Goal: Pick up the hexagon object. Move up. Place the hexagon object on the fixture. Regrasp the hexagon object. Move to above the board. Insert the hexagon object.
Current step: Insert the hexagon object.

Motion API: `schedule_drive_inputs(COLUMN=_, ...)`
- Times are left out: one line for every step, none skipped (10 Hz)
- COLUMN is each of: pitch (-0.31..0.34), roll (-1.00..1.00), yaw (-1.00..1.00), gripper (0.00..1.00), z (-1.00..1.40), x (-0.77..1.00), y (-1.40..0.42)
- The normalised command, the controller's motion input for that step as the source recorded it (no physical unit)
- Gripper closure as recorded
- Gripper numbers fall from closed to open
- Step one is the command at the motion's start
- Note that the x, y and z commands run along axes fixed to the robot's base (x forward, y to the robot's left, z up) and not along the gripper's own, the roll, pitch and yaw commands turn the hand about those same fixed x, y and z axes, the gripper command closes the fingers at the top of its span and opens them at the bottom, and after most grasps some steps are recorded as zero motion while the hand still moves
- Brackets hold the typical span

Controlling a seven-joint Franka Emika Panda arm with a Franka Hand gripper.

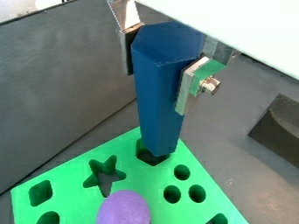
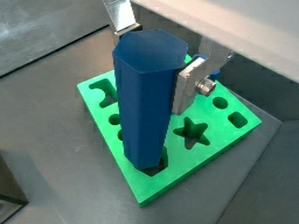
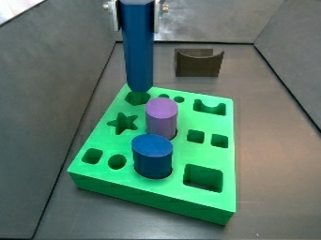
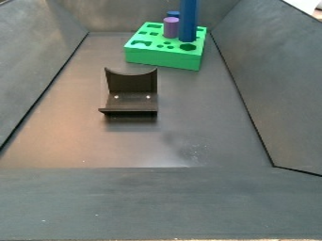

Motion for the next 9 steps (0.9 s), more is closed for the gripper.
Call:
schedule_drive_inputs(pitch=-0.107, roll=-0.06, yaw=0.01, gripper=1.0, z=-0.31, x=-0.03, y=-0.01)
schedule_drive_inputs(pitch=-0.14, roll=-0.09, yaw=0.07, gripper=1.0, z=-0.45, x=0.0, y=-0.09)
schedule_drive_inputs(pitch=-0.094, roll=-0.1, yaw=0.13, gripper=1.0, z=-0.47, x=0.03, y=-0.05)
schedule_drive_inputs(pitch=-0.079, roll=-0.05, yaw=0.1, gripper=1.0, z=-0.4, x=0.0, y=0.0)
schedule_drive_inputs(pitch=-0.049, roll=0.0, yaw=0.14, gripper=1.0, z=-0.42, x=-0.04, y=0.0)
schedule_drive_inputs(pitch=-0.023, roll=0.07, yaw=0.25, gripper=1.0, z=-0.5, x=-0.15, y=0.0)
schedule_drive_inputs(pitch=0.0, roll=0.21, yaw=0.22, gripper=1.0, z=-0.56, x=-0.54, y=0.0)
schedule_drive_inputs(pitch=0.0, roll=0.14, yaw=0.25, gripper=1.0, z=-0.47, x=-0.38, y=-0.01)
schedule_drive_inputs(pitch=0.0, roll=0.06, yaw=0.21, gripper=1.0, z=-0.44, x=-0.25, y=-0.07)
